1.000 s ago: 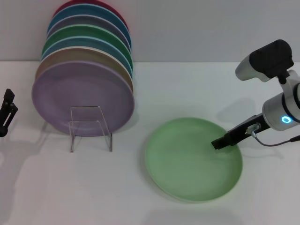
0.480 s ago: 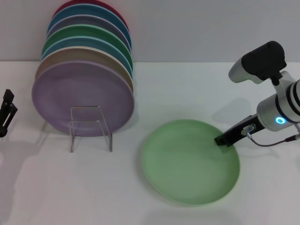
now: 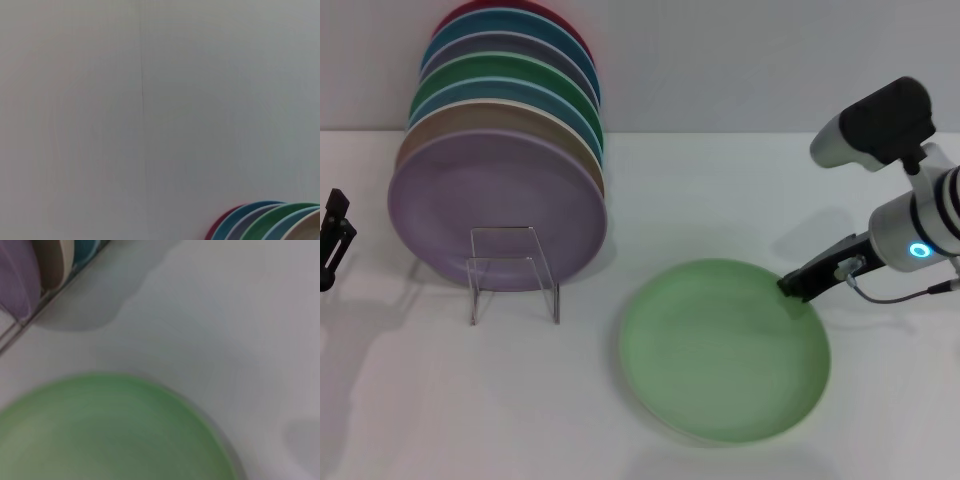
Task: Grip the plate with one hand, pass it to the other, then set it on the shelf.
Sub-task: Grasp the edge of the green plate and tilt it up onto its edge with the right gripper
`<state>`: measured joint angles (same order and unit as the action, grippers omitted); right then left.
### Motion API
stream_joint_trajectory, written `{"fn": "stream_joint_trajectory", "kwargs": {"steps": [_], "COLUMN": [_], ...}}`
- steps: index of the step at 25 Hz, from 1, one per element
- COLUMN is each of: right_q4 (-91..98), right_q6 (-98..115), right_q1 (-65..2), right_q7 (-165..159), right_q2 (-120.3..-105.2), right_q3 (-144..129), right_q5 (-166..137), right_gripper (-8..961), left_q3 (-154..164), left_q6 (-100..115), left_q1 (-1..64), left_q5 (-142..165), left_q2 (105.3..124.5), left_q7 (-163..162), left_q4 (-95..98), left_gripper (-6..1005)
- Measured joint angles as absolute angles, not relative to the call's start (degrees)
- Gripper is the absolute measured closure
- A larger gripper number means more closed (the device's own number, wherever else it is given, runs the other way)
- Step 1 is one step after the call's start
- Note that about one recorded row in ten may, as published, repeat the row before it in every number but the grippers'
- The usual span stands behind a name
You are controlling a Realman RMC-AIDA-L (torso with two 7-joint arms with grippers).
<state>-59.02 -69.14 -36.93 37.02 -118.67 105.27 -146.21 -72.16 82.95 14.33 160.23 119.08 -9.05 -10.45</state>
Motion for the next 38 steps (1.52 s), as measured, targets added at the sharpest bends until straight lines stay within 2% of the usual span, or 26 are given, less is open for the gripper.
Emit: {"fn": "stream_joint_trajectory", "kwargs": {"steps": [12,24,25,32,38], "right_q4": [-64.35,-63.24,-63.03,-62.23,-59.11], "right_q6": [-71.02,-72.47,-72.36,-71.49,-70.57], "right_q1": [-34.37,-34.59,-34.66,-34.90,-36.24], "right_q7": [36.77,36.21,36.20,36.11,35.96], "right_q2": [-118.82,-118.81,-118.82,-118.83,-118.83], "right_q3": [107.55,107.87,107.82,106.57,106.31], "right_q5": [-144.11,-146.39,-146.54,-146.63,-146.67], "right_gripper": [955,830,624,402,423], "left_q3": [-72.15,-72.15,-72.15,-72.16,-72.16], "left_q6": [82.86,82.70,82.70,82.70,82.70], "left_q1": [13.91,14.33,14.33,14.26,14.23], "left_q5": [160.11,160.06,160.06,160.23,160.28], "left_q2": [118.95,118.99,118.99,119.00,119.00], "left_q7": [-13.27,-13.28,-13.28,-13.27,-13.27], "left_q4": [-11.77,-11.78,-11.78,-11.78,-11.77], "left_gripper": [172,175,175,177,179]}}
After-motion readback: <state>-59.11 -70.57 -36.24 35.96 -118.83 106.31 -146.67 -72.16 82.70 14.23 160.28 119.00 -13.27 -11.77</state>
